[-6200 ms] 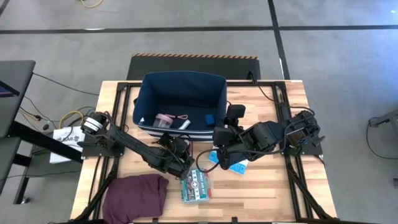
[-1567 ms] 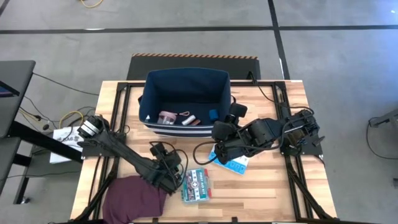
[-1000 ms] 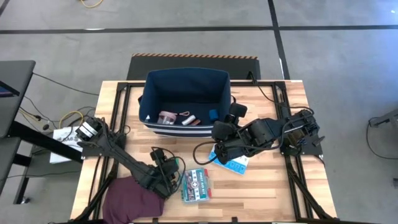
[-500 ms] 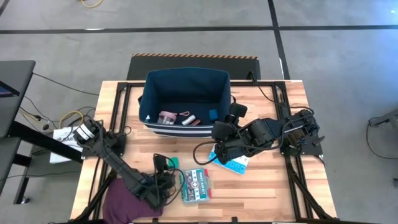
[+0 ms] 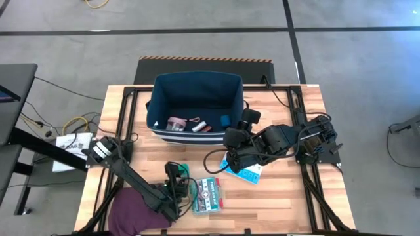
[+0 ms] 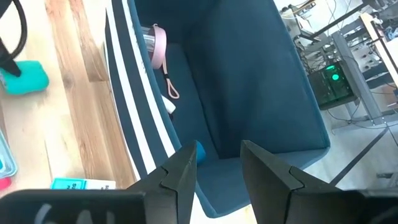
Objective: Pick & place medical supplies in basket/bin
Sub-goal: Put the light green bandage into the blue bin
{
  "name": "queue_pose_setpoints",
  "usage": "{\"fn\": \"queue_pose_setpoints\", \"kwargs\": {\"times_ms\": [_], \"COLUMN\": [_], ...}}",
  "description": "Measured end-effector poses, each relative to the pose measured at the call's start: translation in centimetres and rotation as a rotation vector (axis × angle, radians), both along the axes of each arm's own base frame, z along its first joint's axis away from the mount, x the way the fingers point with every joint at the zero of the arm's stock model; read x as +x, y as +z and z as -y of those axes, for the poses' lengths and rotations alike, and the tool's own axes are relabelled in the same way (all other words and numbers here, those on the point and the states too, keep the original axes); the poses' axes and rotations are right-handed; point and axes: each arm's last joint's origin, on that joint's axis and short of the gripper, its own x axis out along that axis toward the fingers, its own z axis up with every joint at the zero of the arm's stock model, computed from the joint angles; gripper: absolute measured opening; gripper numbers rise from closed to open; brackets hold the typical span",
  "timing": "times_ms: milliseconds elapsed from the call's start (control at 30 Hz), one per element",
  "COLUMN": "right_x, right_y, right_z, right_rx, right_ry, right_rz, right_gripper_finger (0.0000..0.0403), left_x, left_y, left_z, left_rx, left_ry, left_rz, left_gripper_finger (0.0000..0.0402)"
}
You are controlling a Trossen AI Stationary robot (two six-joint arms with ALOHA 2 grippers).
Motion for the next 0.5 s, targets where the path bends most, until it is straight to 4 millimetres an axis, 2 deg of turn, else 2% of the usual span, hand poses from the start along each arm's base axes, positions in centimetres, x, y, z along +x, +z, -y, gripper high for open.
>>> {"fn": "queue_pose_setpoints", "kwargs": {"times_ms": [267, 500], "right_x": [0.1, 0.1], "right_y": [0.0, 0.0], "right_z": [0.1, 0.1], "right_rx": [0.006, 0.008], "right_ry": [0.015, 0.016], "right_rz": [-0.020, -0.021], "right_gripper_finger": [0.0118, 0.0118], "left_x": [0.8, 0.9], "left_y": [0.8, 1.1], "left_z": [0.7, 0.3], "left_rx": [0.025, 0.014], "left_ry": [0.003, 0.044], "left_rz": [-0.031, -0.042], "left_gripper_finger": [0.0192, 0.0192]}}
